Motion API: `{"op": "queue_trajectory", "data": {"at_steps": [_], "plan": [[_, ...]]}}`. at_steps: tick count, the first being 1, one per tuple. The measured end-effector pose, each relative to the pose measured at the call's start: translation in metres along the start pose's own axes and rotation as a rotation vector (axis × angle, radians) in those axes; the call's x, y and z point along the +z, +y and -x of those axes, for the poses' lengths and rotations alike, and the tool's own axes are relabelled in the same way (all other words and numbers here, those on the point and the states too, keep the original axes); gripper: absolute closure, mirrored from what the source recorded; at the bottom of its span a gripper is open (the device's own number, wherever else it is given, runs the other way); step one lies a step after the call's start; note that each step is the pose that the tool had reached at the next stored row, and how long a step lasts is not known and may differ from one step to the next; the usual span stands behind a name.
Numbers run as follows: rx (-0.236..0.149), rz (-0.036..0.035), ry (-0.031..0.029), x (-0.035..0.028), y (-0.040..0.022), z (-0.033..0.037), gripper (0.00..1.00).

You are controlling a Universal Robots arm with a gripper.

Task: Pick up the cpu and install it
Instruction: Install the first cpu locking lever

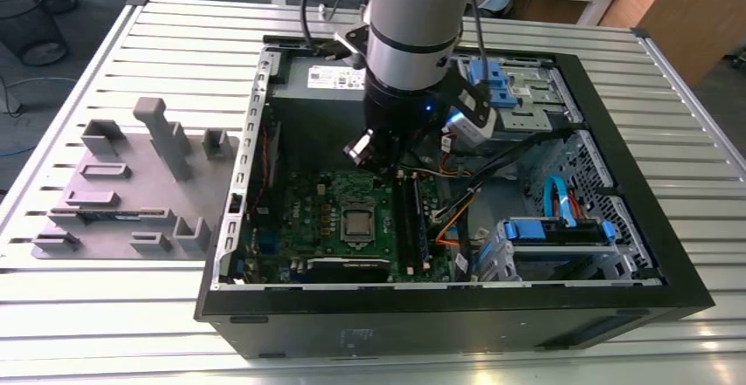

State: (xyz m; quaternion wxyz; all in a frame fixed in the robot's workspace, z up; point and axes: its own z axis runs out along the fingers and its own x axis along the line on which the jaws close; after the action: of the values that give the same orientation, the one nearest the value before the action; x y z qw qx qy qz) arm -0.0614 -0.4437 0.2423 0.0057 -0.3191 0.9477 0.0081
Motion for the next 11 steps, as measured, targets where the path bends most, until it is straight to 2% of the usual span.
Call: {"op": "queue_trajectory", "data": {"at_steps": [5,11], "plan": [[0.0,0.0,0.0,0.0001,0.0009,-0.0021,0.89],[0.003,-0.0003,0.0002,0.0011,-0.0008,-0.0042,0.89]]}}
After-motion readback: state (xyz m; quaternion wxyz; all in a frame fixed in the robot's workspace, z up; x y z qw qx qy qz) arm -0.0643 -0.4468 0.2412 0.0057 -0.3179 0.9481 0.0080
